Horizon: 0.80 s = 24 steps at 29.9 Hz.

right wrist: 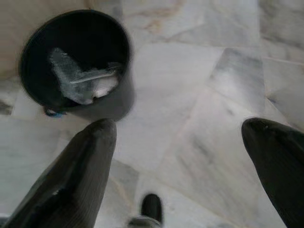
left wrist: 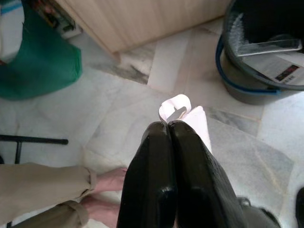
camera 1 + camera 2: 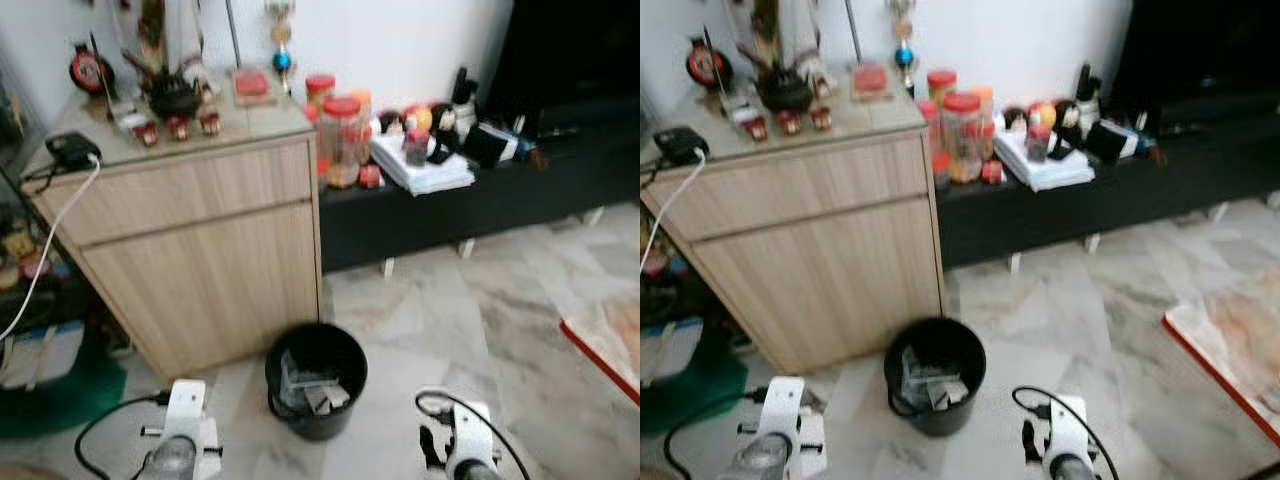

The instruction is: Picking trash to rubbish bin

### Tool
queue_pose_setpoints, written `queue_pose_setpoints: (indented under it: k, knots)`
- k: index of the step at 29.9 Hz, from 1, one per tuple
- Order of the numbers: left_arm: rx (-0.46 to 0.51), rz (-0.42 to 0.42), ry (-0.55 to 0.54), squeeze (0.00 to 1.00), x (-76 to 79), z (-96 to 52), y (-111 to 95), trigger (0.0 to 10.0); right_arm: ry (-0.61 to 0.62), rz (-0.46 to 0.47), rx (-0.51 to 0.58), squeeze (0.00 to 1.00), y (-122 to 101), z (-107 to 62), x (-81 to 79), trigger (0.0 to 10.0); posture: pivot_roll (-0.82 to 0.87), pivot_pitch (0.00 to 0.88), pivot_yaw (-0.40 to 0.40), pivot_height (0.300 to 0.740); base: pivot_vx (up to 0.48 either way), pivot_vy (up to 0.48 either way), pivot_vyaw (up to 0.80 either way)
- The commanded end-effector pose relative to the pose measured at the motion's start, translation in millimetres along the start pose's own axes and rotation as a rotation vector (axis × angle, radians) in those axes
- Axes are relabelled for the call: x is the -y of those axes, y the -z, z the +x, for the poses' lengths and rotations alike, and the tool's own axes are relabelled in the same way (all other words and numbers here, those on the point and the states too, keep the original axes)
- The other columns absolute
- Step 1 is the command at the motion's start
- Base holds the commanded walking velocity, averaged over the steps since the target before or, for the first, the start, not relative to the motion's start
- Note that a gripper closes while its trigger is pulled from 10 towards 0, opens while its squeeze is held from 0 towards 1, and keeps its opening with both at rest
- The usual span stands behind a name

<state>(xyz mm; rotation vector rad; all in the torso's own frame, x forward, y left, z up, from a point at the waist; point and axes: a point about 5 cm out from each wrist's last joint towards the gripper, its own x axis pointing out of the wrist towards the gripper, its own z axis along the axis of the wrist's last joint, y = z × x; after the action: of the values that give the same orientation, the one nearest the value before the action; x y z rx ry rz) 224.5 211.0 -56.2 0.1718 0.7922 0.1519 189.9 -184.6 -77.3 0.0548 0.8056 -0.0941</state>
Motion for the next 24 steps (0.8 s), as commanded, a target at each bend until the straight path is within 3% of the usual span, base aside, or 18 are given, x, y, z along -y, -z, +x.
queue_pose_setpoints:
  k: [1, 7, 22, 24]
  knots:
    - [-0.008, 0.020, -0.025, 0.00, -9.4, 0.1, 1.6, 10.0, -0.015, 0.019, 0.012, 0.00, -4.6, 1.9, -8.1, 10.0, -0.05, 0.000, 0.024, 0.740, 0.349, 0.000, 0.00]
    - [-0.007, 0.017, -0.028, 0.00, -10.0, 0.3, 0.9, 10.0, -0.014, 0.027, 0.017, 0.00, -5.2, 1.9, -8.2, 10.0, -0.05, 0.000, 0.024, 0.740, 0.349, 0.000, -0.57]
    - [0.004, 0.011, -0.029, 0.00, -10.8, 0.9, -2.3, 10.0, -0.012, 0.036, 0.015, 0.00, -6.2, 2.5, -8.7, 10.0, -0.05, 0.002, 0.022, 0.740, 0.348, 0.000, 0.00]
    - [0.007, 0.010, -0.029, 0.00, -11.1, 1.2, -3.5, 10.0, -0.013, 0.034, 0.014, 0.00, -6.3, 2.5, -9.2, 10.0, -0.05, 0.002, 0.022, 0.740, 0.345, 0.000, -0.68]
